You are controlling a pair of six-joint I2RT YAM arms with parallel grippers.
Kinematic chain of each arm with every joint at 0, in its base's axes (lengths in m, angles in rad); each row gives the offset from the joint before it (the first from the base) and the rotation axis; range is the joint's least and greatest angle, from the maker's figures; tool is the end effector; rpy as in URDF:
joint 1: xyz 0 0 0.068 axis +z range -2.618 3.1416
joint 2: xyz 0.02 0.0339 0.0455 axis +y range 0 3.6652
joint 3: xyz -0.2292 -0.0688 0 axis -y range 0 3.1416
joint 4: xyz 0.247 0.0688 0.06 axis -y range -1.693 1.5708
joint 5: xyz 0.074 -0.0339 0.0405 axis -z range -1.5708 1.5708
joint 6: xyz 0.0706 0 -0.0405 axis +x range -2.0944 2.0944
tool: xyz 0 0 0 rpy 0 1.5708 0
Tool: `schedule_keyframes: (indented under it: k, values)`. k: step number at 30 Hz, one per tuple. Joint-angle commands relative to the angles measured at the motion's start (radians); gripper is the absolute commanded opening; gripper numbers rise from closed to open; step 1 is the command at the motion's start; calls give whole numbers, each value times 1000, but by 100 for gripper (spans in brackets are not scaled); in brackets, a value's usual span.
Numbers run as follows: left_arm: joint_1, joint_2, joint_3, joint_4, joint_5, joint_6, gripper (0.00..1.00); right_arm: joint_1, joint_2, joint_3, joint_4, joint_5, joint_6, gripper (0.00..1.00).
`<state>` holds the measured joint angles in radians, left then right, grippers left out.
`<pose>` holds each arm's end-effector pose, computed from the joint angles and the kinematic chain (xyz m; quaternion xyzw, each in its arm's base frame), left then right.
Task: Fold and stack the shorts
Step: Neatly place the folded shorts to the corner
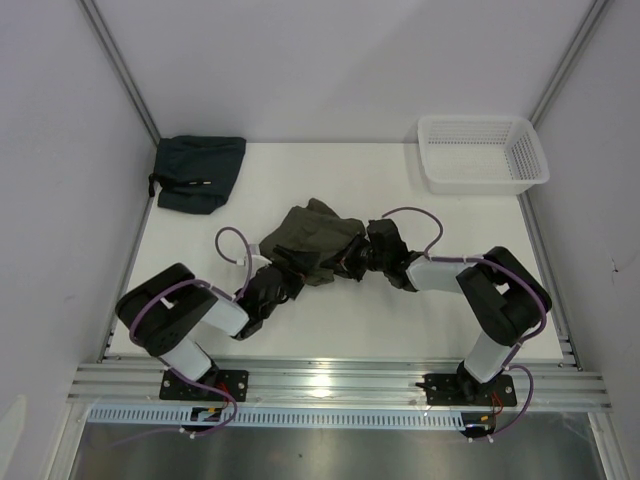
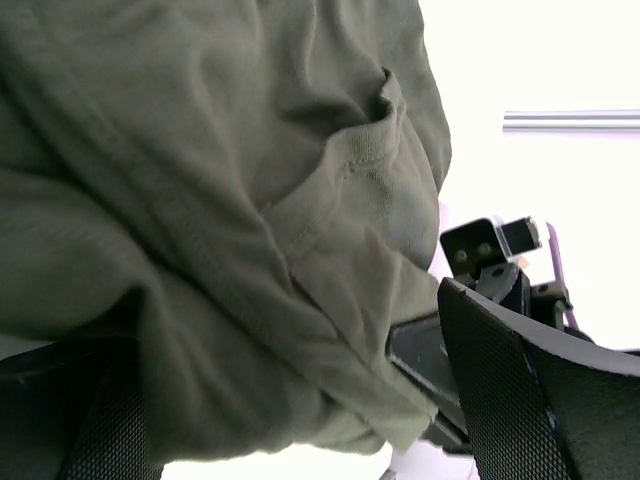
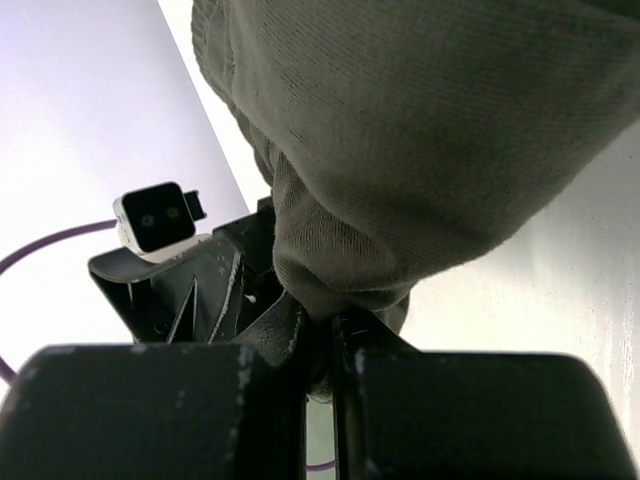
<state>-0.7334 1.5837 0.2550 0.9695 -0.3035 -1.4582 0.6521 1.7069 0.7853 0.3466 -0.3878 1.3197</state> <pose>0.2168 -0.1669 0.0676 -0.3686 0.7293 -0.4437 0.3679 0.2740 0.2428 0.1043 0.1955 0.8447 0.4842 0.1176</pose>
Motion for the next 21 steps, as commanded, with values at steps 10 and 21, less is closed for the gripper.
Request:
schedule_keyframes:
  k: [10, 21]
  values:
    - [-11, 88, 4, 99, -74, -36, 99, 3, -62, -21, 43, -29, 18, 0]
    - [-29, 85, -54, 133, -23, -22, 99, -17, -63, -20, 47, -34, 24, 0]
